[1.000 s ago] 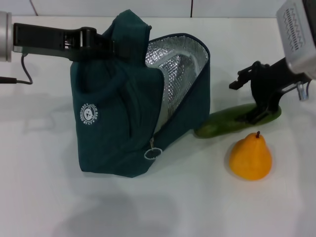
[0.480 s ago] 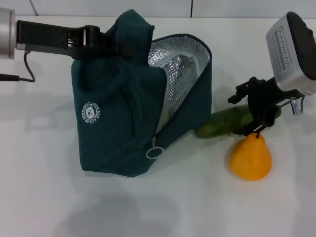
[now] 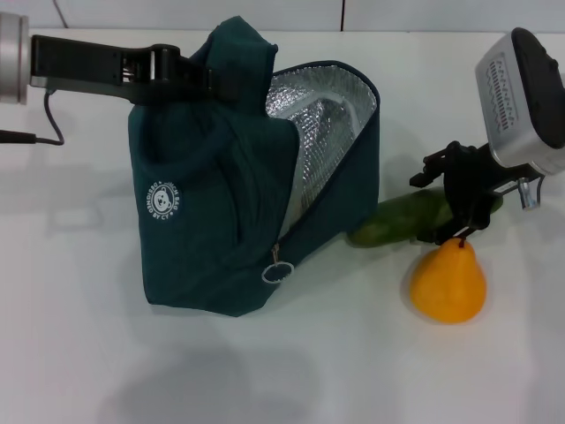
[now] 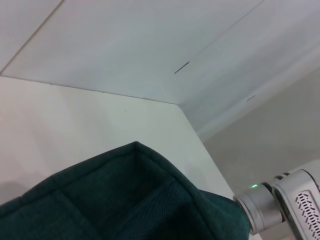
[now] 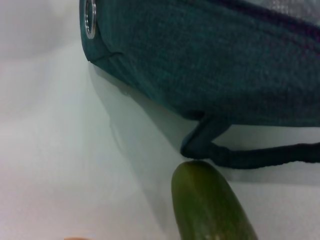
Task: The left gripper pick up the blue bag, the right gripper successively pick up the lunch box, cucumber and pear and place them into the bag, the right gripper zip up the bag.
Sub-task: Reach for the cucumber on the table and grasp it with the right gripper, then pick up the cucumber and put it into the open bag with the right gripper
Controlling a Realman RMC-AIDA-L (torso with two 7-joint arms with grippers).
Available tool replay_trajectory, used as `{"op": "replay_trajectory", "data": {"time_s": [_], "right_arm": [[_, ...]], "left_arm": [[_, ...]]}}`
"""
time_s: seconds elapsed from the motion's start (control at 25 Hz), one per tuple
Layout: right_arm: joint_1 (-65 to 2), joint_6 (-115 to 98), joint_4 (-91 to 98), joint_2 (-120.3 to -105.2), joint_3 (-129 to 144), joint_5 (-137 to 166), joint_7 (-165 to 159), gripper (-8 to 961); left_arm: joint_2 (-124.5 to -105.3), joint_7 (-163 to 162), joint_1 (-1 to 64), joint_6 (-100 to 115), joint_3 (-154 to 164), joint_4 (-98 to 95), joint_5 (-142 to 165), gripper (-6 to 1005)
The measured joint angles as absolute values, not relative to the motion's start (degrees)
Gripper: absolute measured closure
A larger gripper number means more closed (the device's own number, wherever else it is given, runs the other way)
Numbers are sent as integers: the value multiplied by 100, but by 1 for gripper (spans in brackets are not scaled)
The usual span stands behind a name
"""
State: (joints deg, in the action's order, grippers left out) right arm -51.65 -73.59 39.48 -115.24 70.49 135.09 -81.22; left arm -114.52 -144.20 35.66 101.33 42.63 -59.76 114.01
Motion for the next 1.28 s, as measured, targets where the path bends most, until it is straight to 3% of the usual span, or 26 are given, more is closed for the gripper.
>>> {"op": "replay_trajectory", "data": {"time_s": [0.68,0.88,0.96,1.28], "right_arm": [[-5122,-7029,3778,-11536,7000,13463,-8208,183],[-5110,-7084,3844,-11538,6997,13464,-8247,321],[-5061,-7095,3995,-11526,6994,13484,-8406,320],[-4587,-6845,4632,-11231,6788,13533,-9496,317]], "left_arm": [[-11460,-14388,3572,10133,4254,-5976,11409,960],[-11455,-14388,3576,10133,4241,-5976,11409,960],[-11444,-14387,3572,10134,4237,-5976,11405,960],[-11423,-14388,3562,10134,4235,-5977,11384,960]]}}
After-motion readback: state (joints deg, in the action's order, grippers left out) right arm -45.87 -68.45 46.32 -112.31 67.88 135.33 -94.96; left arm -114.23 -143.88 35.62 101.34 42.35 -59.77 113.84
